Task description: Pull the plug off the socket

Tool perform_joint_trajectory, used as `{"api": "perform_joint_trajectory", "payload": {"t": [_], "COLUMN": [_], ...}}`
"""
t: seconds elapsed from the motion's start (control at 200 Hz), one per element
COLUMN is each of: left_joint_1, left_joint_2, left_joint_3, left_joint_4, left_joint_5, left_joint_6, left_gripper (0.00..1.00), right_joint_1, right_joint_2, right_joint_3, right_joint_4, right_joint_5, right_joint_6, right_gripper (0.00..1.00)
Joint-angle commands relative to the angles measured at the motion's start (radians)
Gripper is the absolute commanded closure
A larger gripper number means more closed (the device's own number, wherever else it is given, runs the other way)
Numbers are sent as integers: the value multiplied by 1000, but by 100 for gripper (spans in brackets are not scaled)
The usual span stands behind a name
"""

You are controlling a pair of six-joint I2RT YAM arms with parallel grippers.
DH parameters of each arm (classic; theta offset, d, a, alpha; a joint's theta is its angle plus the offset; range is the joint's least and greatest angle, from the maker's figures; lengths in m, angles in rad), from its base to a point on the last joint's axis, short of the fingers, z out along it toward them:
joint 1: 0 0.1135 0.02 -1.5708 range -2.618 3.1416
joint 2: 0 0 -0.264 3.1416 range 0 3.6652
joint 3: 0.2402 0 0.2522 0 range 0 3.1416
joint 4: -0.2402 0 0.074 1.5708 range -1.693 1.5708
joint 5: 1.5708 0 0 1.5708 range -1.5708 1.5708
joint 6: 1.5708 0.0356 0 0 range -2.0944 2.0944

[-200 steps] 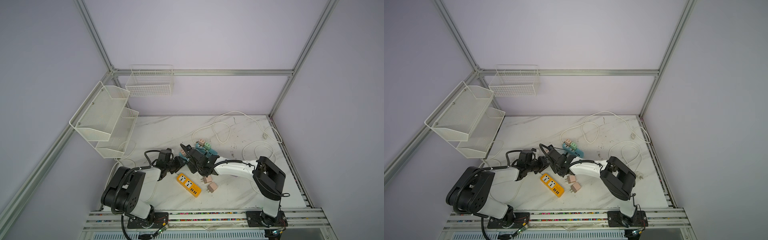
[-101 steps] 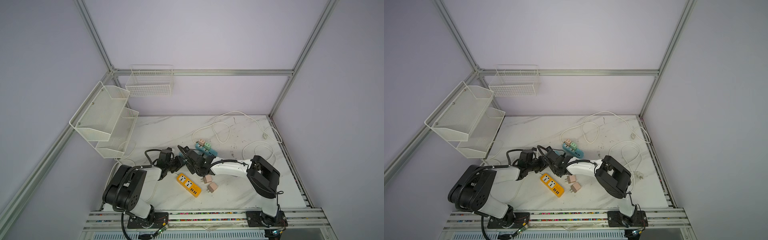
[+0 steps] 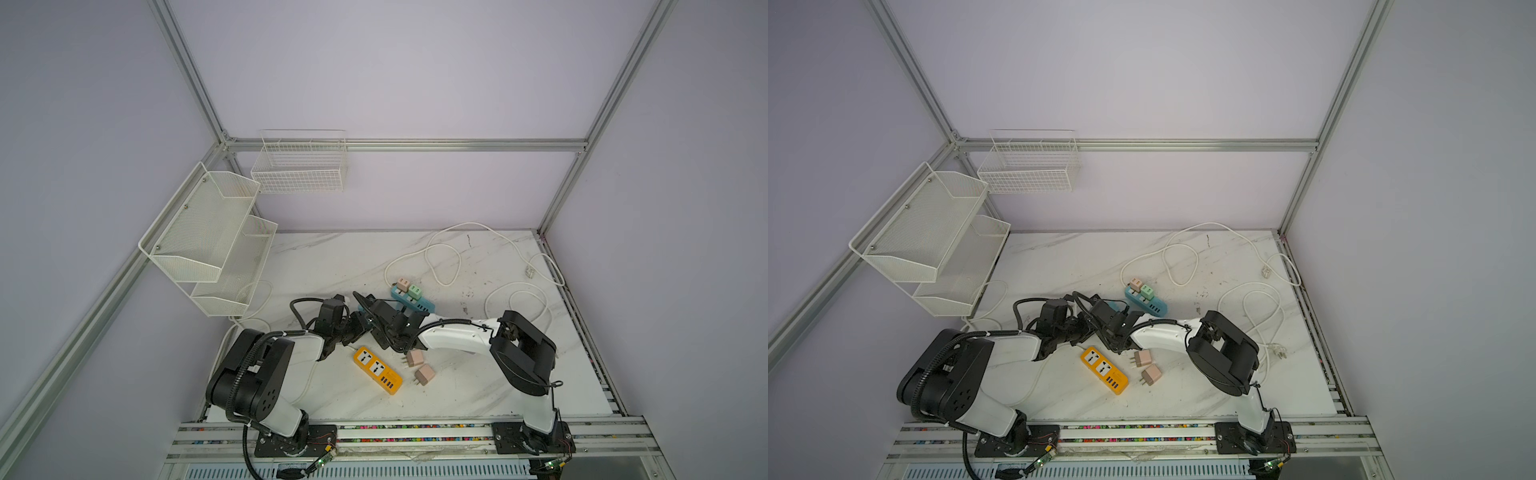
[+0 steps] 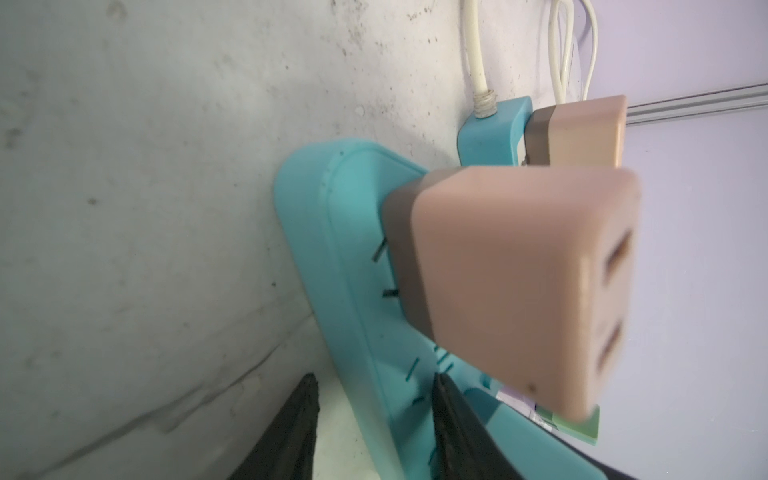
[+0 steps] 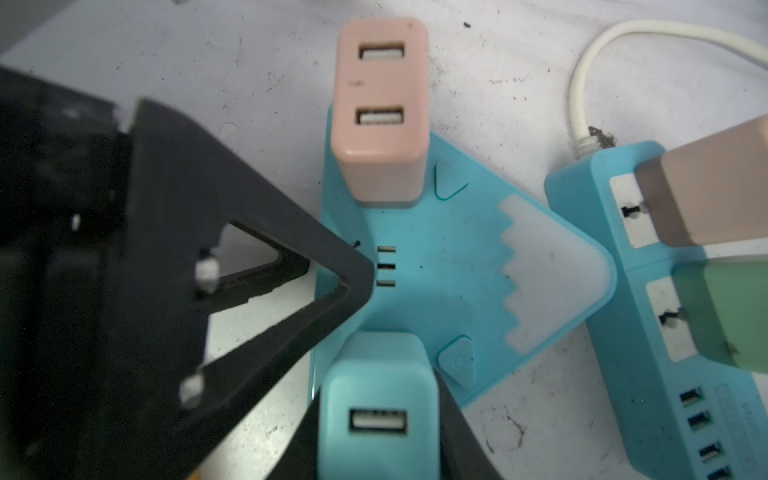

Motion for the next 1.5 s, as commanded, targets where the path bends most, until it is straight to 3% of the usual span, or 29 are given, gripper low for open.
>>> {"api": "perform_joint_trajectory", "payload": {"t": [0.0,0.465,0.565,0.85,1.115,1.35,1.495], "left_joint_1": [-11,-19,-19,-19,-19,-21,-21], "left_joint_2": [57,72,74,56,61,54,58], "left_joint_3": [-51,-81,-82,-75,-55,-55,-50], "left_joint_4": [-153,-155,-160,-168,-189,-200,-200], "left_joint_5": [-87,-106,-111,-107,-110,-115,-114], "left_joint_6": [19,21,24,31,32,28,26], "left_gripper": [54,57,58,60,60,62,62], "right_joint_1": [2,4,2,-42,16,-28,13], "right_joint_2": [23,-1,-7,-52,-1,-55,-33], "right_joint_3": [17,26,9,-5,22,-6,5], "right_joint_4": [-38,-16,23,15,13,32,34], "right_joint_5": [-29,-32,-106,-59,-105,-43,-59], "right_joint_6": [-6,-41,-30,-40,-19,-28,-45], "right_gripper": [72,88,89,89,89,89,90]}}
